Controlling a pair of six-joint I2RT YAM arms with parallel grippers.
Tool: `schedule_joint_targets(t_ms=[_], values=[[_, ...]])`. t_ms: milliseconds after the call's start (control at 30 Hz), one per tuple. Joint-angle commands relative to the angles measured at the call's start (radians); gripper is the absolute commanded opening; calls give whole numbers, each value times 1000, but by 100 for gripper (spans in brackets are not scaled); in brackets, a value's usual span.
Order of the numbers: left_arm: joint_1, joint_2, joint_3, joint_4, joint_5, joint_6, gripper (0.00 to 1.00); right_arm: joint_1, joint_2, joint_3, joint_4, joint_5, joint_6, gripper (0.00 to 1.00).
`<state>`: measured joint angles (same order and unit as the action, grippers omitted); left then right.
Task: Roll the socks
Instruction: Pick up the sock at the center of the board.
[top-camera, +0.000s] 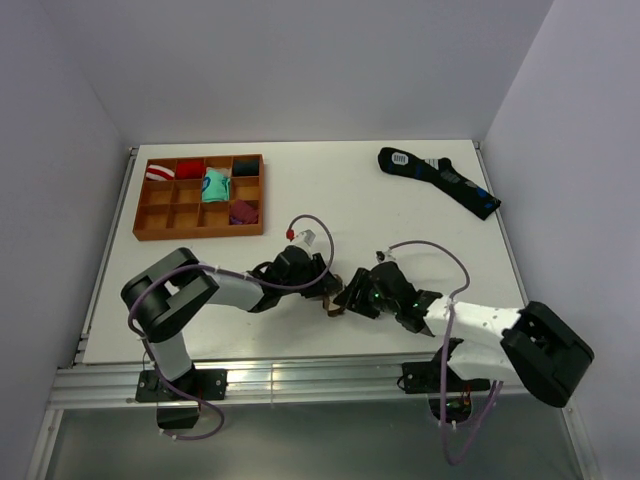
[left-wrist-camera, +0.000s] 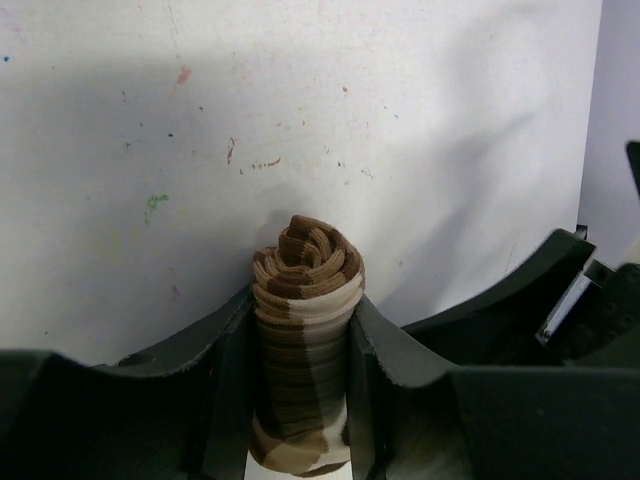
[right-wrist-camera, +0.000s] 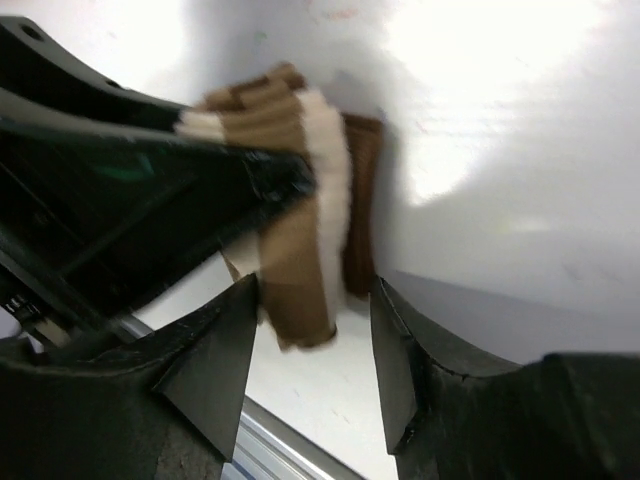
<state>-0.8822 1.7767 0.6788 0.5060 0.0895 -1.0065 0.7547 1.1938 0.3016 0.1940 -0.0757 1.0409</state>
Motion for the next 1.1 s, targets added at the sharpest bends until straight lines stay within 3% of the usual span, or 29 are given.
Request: schedule_joint_targets(t_ms=[0,167,333,733,833,1067], values=[[-1,58,-53,-397,-85,78,0,18,-103,11,-353,60,-67,56],[2,36,-33,-446,-85,94,0,18,-284,77,-531,152,-84,59],[2,-11,-12,-503,-129,106,0,18,-393,122,-607,206,-88,59],[40,-301,62,-675,-149,158,0,18,-445,189,-674,271,-140,59],[125,-429,100,-745,-165,178,0,18,-451,209,-689,284,-168,59],[359,-534,220,-847,-194,177,0,18,-418,241,-671,295,-206,59]])
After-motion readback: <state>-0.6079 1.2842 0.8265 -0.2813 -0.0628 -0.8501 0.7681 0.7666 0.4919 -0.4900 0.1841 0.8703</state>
